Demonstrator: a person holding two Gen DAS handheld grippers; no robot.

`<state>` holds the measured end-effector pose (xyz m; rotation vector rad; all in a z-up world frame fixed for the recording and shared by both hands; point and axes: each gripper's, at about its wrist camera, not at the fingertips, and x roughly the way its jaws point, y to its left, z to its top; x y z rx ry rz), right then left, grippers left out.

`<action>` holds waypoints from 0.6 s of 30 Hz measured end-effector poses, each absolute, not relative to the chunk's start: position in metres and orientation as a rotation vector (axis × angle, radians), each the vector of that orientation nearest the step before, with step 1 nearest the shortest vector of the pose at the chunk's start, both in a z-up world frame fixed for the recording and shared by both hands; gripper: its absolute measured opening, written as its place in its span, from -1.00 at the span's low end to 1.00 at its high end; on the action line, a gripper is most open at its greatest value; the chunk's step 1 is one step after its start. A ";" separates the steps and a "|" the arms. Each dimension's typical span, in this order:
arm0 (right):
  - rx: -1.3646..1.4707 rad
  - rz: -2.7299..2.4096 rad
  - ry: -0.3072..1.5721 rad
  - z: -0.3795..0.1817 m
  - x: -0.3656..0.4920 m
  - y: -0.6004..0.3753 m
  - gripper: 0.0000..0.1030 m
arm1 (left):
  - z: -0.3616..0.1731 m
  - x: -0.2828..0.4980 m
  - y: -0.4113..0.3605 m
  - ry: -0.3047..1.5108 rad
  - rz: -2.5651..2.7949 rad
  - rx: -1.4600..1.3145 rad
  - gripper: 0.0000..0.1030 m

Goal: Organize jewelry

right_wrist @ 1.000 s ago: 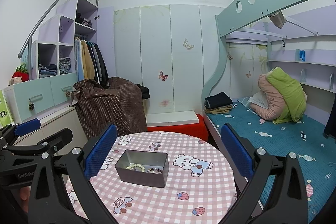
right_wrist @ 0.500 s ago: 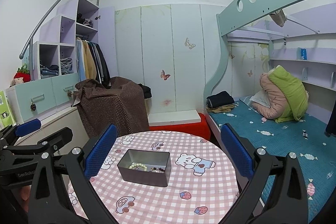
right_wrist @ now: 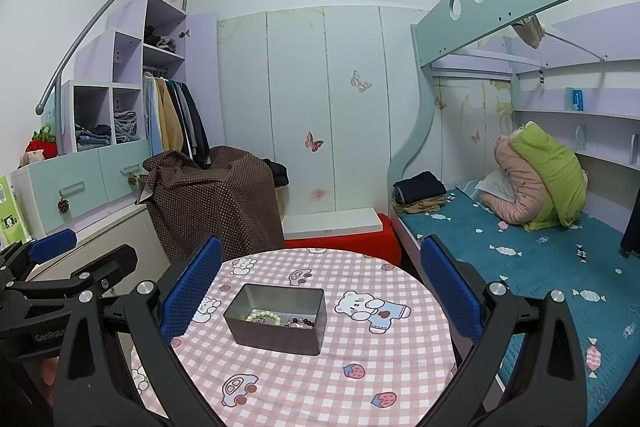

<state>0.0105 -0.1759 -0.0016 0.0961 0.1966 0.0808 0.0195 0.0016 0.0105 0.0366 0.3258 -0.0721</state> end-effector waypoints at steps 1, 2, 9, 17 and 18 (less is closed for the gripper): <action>0.098 0.081 0.198 -0.001 0.011 -0.177 0.86 | 0.011 0.019 0.002 0.325 -0.072 0.037 0.91; 0.100 0.081 0.198 -0.002 0.011 -0.177 0.86 | 0.011 0.019 0.002 0.325 -0.072 0.037 0.91; 0.095 0.082 0.199 -0.002 0.011 -0.177 0.86 | 0.011 0.020 0.003 0.325 -0.070 0.037 0.91; 0.097 0.087 0.201 -0.003 0.010 -0.176 0.86 | 0.011 0.020 0.003 0.325 -0.070 0.036 0.91; 0.096 0.088 0.201 -0.003 0.010 -0.176 0.86 | 0.011 0.020 0.003 0.325 -0.070 0.036 0.91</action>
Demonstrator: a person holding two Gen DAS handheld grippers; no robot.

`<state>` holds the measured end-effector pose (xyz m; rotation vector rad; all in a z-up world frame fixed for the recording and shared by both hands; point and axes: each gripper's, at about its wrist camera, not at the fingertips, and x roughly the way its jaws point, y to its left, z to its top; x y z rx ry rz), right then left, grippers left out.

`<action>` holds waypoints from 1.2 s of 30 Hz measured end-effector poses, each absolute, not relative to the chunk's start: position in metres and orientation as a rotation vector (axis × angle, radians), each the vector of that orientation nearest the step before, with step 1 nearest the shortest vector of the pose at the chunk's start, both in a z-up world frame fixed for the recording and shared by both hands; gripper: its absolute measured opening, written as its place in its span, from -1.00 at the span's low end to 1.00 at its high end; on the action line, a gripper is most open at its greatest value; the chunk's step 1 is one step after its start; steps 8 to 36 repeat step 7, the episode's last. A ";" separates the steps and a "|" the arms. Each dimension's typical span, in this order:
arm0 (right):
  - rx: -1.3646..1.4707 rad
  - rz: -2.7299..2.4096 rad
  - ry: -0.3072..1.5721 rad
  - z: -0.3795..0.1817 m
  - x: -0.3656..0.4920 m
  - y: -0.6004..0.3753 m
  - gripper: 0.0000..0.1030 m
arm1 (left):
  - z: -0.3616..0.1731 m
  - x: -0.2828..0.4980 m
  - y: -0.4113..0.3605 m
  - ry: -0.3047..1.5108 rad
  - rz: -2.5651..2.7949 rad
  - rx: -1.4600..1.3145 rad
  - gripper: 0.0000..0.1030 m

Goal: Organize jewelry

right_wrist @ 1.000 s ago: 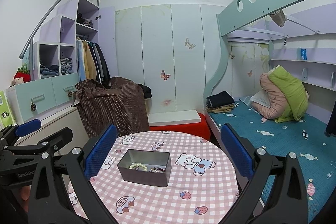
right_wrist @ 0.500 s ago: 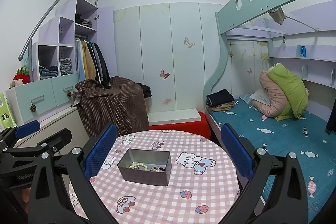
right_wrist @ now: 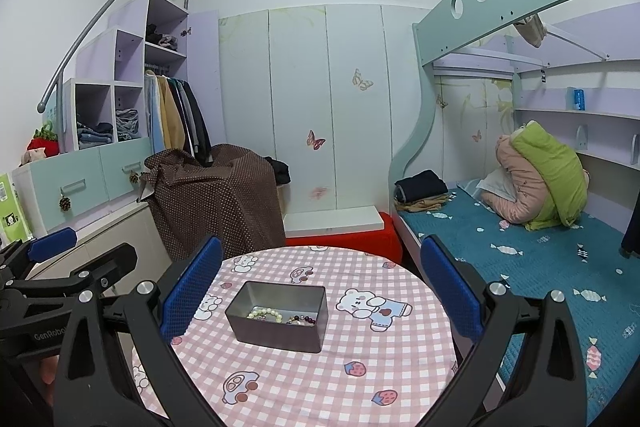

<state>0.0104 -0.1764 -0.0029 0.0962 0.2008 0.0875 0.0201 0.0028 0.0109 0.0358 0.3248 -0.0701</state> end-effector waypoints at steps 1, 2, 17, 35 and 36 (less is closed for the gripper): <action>0.097 0.089 0.202 -0.003 0.010 -0.176 0.86 | 0.011 0.020 0.003 0.325 -0.070 0.036 0.91; 0.097 0.089 0.202 -0.004 0.010 -0.176 0.86 | 0.011 0.020 0.003 0.325 -0.070 0.036 0.91; 0.096 0.090 0.201 -0.004 0.010 -0.176 0.86 | 0.011 0.020 0.003 0.325 -0.071 0.036 0.91; 0.096 0.090 0.201 -0.004 0.010 -0.176 0.86 | 0.011 0.020 0.003 0.325 -0.071 0.036 0.91; 0.096 0.090 0.201 -0.004 0.010 -0.176 0.86 | 0.011 0.020 0.003 0.325 -0.071 0.036 0.91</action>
